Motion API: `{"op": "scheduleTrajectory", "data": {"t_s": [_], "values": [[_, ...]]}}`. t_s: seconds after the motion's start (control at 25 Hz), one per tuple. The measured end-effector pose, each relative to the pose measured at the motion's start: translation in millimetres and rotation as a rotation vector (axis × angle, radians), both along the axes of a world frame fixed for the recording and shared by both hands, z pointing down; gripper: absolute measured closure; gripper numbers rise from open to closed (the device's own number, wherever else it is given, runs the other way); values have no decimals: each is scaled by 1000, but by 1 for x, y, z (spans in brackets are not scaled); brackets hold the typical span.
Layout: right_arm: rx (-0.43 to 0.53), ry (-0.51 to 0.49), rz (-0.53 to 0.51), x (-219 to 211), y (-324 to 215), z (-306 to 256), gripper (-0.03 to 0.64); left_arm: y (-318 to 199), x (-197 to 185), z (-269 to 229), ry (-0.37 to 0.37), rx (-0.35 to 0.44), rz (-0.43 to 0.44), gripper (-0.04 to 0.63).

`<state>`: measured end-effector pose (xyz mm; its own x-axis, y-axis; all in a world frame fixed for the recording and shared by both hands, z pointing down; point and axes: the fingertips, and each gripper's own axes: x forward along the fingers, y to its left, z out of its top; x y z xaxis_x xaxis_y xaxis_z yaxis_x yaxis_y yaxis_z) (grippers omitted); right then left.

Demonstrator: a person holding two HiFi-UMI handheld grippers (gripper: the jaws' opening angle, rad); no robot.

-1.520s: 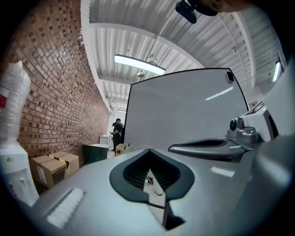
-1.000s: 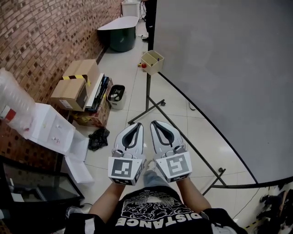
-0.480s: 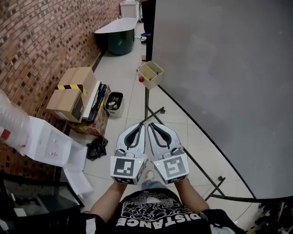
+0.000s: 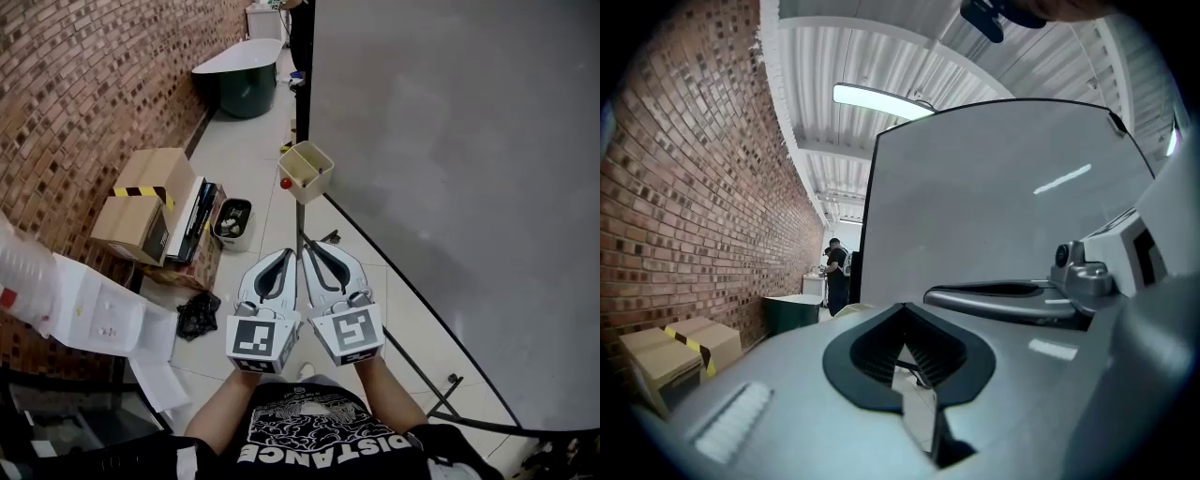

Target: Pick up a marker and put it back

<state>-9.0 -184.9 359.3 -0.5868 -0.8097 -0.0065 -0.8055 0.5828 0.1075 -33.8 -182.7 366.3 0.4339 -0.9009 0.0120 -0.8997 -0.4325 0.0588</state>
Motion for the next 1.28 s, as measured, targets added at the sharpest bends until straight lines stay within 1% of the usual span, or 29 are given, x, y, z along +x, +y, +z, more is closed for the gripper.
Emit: {"op": "scheduleTrajectory", "data": {"t_s": [0.16, 0.4, 0.52, 0.64, 0.76, 0.92, 1.04, 1.28], "values": [[11, 11, 11, 2, -17, 8, 602, -11, -2, 6, -1, 8, -17, 591], [5, 19, 34, 1, -48, 13, 582, -32, -3, 8, 6, 7, -16, 591], [-9, 12, 38, -4, -61, 20, 569, -44, -5, 11, 4, -12, 2, 591], [-13, 30, 65, -3, -80, 31, 563, -59, -7, 11, 9, -2, 18, 591], [-27, 45, 85, -3, -101, 40, 552, -72, -9, 10, 1, -9, 33, 591], [-42, 36, 99, -8, -124, 45, 537, -91, -13, 14, -6, -19, 46, 591], [-43, 40, 114, -7, -140, 52, 495, -104, -15, 14, -6, -17, 50, 591], [-58, 52, 140, -7, -164, 64, 495, -120, -17, 18, -16, -9, 66, 591]]}}
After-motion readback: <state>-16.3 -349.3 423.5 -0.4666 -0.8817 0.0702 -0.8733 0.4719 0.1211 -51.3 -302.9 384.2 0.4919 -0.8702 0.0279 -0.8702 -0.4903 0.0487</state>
